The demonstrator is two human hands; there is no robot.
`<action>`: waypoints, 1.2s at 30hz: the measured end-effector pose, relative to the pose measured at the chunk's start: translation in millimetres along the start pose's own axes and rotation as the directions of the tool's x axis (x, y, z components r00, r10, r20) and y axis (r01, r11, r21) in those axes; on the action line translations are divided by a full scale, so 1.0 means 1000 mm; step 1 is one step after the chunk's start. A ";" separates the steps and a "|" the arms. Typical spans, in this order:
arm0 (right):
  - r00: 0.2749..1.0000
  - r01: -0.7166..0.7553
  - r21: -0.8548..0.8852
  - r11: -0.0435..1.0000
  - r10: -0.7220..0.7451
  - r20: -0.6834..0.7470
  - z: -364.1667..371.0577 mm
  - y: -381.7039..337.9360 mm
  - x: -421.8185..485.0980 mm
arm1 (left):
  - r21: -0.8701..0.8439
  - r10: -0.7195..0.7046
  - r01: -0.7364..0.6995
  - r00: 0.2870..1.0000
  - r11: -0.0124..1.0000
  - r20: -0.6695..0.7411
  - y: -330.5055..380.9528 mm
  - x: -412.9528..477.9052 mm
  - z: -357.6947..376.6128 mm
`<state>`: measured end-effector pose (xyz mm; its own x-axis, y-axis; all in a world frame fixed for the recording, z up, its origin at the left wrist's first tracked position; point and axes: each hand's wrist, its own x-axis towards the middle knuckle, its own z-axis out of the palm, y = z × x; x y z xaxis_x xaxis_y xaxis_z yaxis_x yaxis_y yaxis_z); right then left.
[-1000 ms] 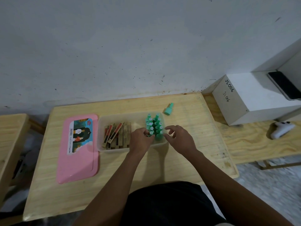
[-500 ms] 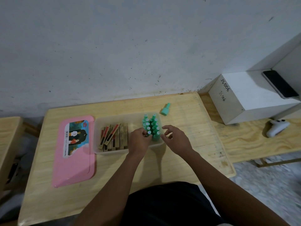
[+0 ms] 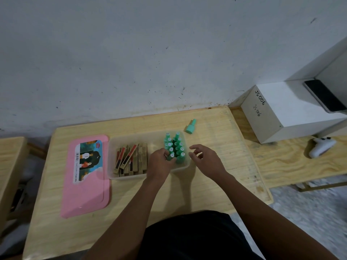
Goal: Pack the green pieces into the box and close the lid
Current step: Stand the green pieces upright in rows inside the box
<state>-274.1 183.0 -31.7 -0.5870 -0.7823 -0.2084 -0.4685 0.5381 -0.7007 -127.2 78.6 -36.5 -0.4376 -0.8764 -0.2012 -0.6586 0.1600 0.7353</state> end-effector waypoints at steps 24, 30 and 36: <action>0.956 -0.193 -0.003 0.981 0.188 0.225 -0.040 0.031 0.119 | 0.470 0.012 -0.083 0.988 0.879 0.153 0.046 0.087 -0.009; 0.948 -0.238 0.034 0.971 0.225 0.225 -0.027 0.017 0.151 | 0.467 0.074 -0.127 0.989 0.875 0.129 0.039 0.089 -0.007; 0.949 -0.276 -0.062 0.959 0.282 0.139 -0.012 0.006 0.167 | 0.447 0.053 -0.115 0.987 0.887 0.149 0.035 0.094 -0.006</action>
<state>-383.6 59.4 -62.6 -0.5973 -0.6346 -0.4904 -0.3288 0.7515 -0.5720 -187.9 -1.3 -25.5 -0.5581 -0.7894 -0.2557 -0.8076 0.4459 0.3859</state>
